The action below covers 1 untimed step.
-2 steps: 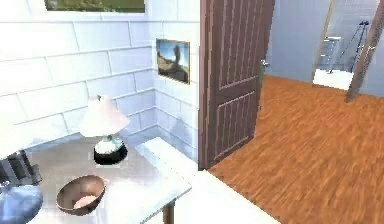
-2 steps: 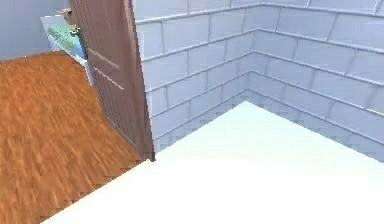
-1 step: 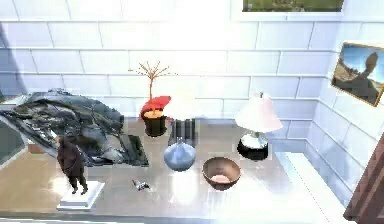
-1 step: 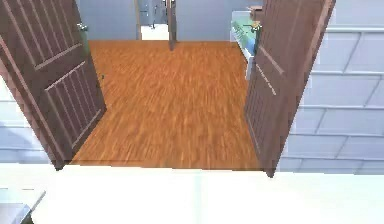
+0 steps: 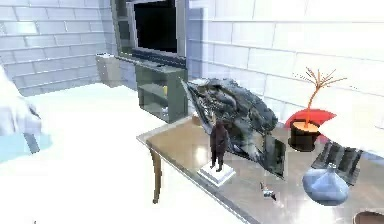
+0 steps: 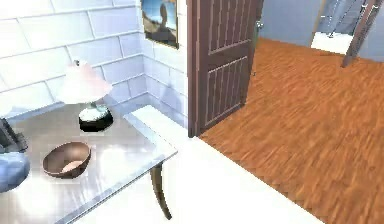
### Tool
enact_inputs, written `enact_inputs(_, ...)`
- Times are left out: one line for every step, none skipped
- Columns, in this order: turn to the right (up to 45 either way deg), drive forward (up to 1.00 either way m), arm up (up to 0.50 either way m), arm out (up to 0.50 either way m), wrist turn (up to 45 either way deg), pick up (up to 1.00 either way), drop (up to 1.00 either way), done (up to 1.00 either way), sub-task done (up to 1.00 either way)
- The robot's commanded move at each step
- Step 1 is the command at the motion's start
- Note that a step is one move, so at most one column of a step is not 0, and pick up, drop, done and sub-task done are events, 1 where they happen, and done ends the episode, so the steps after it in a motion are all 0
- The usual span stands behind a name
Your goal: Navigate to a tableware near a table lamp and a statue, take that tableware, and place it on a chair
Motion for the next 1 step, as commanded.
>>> enact_inputs(-33.0, 0.00, 0.00, 0.00, 0.0, 0.00, 0.00, 0.00, 0.00)
